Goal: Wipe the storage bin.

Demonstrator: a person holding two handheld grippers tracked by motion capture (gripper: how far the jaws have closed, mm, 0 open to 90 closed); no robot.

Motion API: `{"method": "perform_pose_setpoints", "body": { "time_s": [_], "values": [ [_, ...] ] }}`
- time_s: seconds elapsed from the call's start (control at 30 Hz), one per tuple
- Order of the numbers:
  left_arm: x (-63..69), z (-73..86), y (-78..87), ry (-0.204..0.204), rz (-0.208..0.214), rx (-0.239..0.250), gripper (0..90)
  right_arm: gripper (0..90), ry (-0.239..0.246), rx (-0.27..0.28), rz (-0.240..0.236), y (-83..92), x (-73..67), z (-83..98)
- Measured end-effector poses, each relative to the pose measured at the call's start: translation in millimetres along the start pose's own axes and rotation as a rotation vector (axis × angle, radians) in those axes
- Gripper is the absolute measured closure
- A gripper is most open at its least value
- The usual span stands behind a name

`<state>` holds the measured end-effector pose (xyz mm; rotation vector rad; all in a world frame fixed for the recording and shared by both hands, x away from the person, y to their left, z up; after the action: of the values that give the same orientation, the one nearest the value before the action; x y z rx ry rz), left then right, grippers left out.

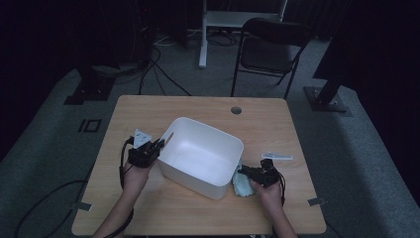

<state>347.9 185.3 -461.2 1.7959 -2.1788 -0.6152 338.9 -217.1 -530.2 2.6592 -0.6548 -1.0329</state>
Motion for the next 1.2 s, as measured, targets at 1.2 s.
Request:
{"method": "perform_pose_setpoints", "body": {
  "time_s": [1.2],
  "values": [
    [1.0,-0.2,-1.4,-0.003,-0.005,0.001,83.8,85.1,-0.016,-0.049,0.009,-10.8,4.0,9.3]
  ]
}}
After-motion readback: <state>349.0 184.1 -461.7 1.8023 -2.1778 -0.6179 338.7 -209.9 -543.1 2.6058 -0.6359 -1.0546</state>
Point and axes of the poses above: each handheld gripper's, and its own axes: y roughly backward along the jaws, z roughly out of its underside, x roughly to its right, the point moved 1 cm from there along -y, roughly forward along the jaws, and after that the axes turned 15 degrees about -z, right-handed, at the moved point
